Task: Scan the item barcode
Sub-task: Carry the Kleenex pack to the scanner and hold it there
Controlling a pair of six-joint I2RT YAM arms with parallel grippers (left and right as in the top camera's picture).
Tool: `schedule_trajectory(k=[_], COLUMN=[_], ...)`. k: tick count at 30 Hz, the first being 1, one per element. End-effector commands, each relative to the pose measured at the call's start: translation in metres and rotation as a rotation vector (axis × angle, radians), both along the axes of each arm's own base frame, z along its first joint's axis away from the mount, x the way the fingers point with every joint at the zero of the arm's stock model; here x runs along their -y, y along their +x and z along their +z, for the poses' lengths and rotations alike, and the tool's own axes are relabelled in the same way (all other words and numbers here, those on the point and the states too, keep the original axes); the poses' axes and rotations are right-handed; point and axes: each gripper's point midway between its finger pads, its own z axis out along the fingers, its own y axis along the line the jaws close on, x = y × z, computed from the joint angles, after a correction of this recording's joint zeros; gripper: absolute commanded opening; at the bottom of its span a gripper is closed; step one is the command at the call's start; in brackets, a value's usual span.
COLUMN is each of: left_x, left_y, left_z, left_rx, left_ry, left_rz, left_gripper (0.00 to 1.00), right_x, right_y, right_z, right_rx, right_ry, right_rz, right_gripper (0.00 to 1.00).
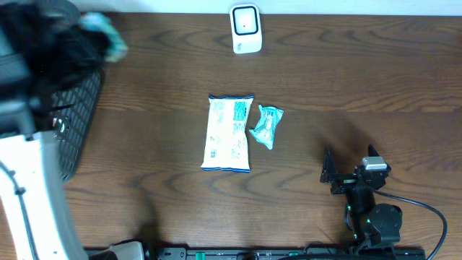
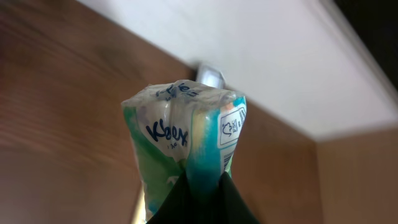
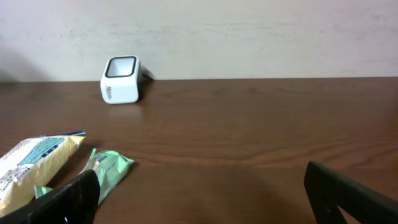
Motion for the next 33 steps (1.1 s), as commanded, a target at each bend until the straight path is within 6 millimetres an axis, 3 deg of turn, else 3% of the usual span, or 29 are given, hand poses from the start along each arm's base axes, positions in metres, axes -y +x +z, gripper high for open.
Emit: schedule_trajectory(k=[1, 7, 19, 25, 32, 33], left_x=[0.064, 0.152, 0.252, 0.276, 0.274, 0.275], left_y=[0.003, 0.003, 0.02, 0.039, 0.067, 0.069], left_z=[-0.023, -0.07, -0.192, -0.24, -0.288, -0.293], left_rx=[-0.062, -0.188, -0.356, -0.336, -0.266, -0.261], left_ry=[-0.008, 0.005, 0.221, 0.353, 0.589, 0.603], left_rz=[-0.188, -0.412, -0.543, -0.516, -0.493, -0.506], left_gripper=[0.07, 0.08, 0.07, 0.08, 0.08, 0.13], right_x=[-0.002, -0.002, -0.002, -0.002, -0.002, -0.002], right_y=[0.0, 0.0, 0.0, 0.0, 0.0, 0.0], right_z=[-0.001, -0.001, -0.001, -0.001, -0.001, -0.001], right_rx=[0.001, 0.001, 0.001, 0.001, 0.001, 0.001], right_ry=[-0.007, -0.007, -0.007, -0.007, -0.007, -0.007], right_rz=[0.01, 0.01, 0.01, 0.01, 0.01, 0.01], right_gripper=[0.99, 0.99, 0.99, 0.99, 0.99, 0.99])
